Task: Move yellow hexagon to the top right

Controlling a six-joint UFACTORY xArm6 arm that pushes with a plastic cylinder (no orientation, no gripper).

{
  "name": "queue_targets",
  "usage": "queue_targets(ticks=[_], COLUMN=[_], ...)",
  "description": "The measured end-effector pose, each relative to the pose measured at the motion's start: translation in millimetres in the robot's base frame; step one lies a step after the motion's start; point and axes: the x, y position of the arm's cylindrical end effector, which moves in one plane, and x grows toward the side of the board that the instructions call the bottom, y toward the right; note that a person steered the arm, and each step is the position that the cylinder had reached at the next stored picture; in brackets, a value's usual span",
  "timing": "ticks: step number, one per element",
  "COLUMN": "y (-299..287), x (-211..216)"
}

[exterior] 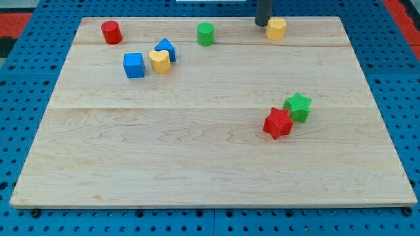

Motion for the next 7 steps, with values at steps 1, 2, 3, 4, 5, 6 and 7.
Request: queue_targets(ticks=[1,2,3,4,5,6,7], y=[1,1,9,-43,-51,-52,-51], x=[9,11,14,17,15,15,4])
